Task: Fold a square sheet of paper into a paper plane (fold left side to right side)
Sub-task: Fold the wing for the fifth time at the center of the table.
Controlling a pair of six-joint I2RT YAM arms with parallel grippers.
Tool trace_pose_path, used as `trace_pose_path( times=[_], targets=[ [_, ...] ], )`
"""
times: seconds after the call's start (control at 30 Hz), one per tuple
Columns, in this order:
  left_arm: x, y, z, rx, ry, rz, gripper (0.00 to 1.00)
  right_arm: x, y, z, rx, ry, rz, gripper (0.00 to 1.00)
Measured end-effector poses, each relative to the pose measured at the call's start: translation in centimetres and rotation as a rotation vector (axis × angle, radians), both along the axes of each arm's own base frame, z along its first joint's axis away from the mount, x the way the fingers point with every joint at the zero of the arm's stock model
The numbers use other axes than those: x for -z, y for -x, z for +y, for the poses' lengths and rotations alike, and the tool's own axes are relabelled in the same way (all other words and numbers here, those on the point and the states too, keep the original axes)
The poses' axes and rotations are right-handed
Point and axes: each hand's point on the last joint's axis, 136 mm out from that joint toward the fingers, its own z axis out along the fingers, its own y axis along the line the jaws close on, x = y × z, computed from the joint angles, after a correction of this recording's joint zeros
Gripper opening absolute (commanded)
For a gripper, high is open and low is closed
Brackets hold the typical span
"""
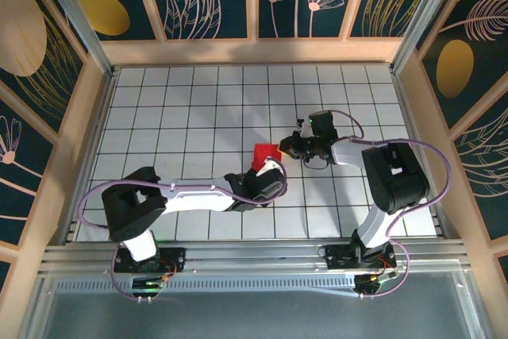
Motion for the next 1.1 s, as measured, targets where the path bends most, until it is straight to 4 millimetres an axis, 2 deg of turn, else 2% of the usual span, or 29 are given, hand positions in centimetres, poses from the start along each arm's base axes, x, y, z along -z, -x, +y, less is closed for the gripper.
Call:
trace_pose_path(
  times=[0.23, 0.47, 0.7, 0.97, 1.1],
  targets=[
    [1.3, -0.4, 0.9, -0.026, -0.074, -0.012, 0.62, 0.3, 0.1, 0.0, 0.001, 0.004, 0.012, 0.00],
    [2.5, -0.6, 1.4, -0.042, -0.122, -0.011, 0.48, 0.9, 0.2, -0.2, 0.005, 0.015, 0.028, 0.00],
    [2.6, -0.6, 1.6, -0.048, -0.128, -0.010, 0.26, 1.0, 0.2, -0.2, 0.008, 0.020, 0.030, 0.00],
    [2.6, -0.6, 1.6, -0.056, -0.123, -0.009, 0.14, 1.4, 0.1, -0.5, 0.020, 0.040, 0.034, 0.00],
    [2.8, -0.6, 1.6, -0.059, -0.124, -0.006, 0.12, 1.6, -0.1, -1.1, 0.041, 0.055, 0.040, 0.13]
  ],
)
